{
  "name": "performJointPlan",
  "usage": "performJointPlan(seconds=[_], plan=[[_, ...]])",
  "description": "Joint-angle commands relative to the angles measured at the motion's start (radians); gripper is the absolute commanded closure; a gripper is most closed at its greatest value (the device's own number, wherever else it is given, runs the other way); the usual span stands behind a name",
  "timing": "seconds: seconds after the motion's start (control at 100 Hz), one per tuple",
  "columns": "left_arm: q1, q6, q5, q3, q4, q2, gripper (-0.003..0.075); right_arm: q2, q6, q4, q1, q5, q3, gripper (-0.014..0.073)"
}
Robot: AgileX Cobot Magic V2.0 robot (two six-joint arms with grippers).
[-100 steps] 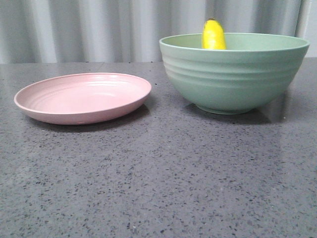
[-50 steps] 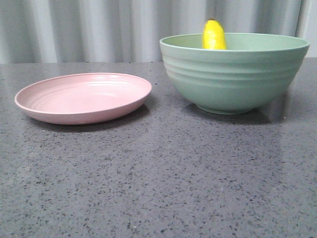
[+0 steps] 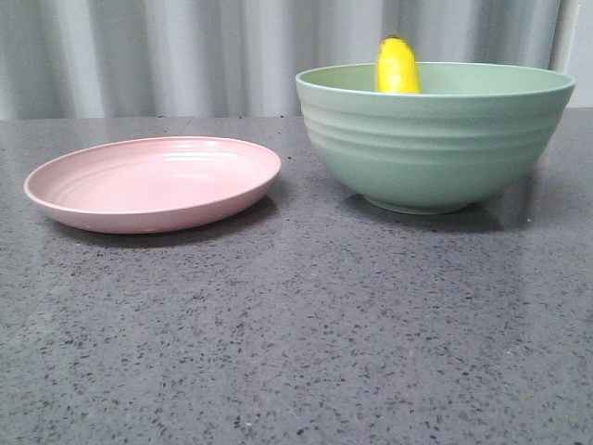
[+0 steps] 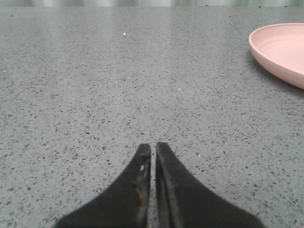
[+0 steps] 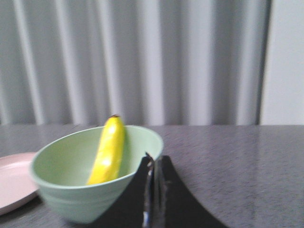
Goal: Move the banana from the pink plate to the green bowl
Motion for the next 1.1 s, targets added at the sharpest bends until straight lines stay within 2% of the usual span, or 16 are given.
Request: performJointPlan(seconds=[0.0,0.18,0.28,0.33,0.43,0.76,1.09], plan=[[-0.003,-0.006,-0.036,0.027,-0.011,-0.034,0.0739,-0.021,-0.006,-0.013,-0.058,-0.215,0.072,0.0673],[-0.003,-0.006,-0.036,0.027,-0.011,-0.034,0.0739,-0.028,0.084,-0.084,-0.185,-0.255,0.224,0.0673],[-0.003,-0.006,-0.036,0.027,-0.011,-0.034,0.0739,-0.028,0.087,-0.086,-0.225,-0.268,0.284,0.0673],[-0.003,-0.006,-0.036,0.027,-0.011,-0.034,0.0739,-0.028,0.087,-0.081,-0.23,-0.283,0.32,0.0673],[-0.003,-0.006,-0.036,0.027,-0.011,-0.034,0.0739,-0.028,0.08,-0.092,-0.23,-0.144,0.317,0.0673],[-0.003,-0.006,-0.036,0.027,-0.011,-0.034,0.0739,-0.028,0.079,-0.118,-0.23,0.058,0.317,0.0673],[-0.003,-0.006,-0.036,0.027,-0.011,-0.034,0.0739,-0.028,0.075,-0.118,-0.23,0.056,0.317,0.0673]])
